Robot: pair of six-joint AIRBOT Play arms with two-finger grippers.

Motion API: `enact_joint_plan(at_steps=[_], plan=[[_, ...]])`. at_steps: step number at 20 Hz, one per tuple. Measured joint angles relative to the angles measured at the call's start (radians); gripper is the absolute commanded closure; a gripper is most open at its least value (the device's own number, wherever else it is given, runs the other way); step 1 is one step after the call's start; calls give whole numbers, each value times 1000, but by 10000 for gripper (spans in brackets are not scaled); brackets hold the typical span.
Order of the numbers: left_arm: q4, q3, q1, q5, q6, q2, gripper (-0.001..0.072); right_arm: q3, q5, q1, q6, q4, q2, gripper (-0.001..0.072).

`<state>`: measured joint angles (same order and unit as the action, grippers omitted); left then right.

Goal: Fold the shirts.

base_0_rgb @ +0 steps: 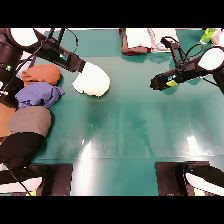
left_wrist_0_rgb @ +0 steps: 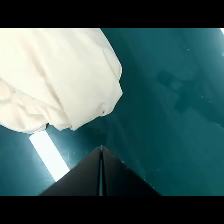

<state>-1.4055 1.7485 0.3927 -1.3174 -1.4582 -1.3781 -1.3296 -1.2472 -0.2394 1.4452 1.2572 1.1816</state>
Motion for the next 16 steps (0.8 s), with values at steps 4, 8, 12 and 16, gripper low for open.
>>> enact_joint_plan(at_steps=[4, 8, 12, 16], plan=[[0, 0, 0, 0, 0, 0, 679, 0, 0, 0, 0, 0, 0, 694], [0, 0, 0, 1, 0, 0, 678, 0, 0, 0, 0, 0, 0, 694], [-5, 0, 0, 64, -1, -1, 167, 0, 0, 0, 0, 0, 0, 694], [-45, 0, -14, 117, -37, -59, 166, 0, 4, 0, 0, -1, 0, 694]])
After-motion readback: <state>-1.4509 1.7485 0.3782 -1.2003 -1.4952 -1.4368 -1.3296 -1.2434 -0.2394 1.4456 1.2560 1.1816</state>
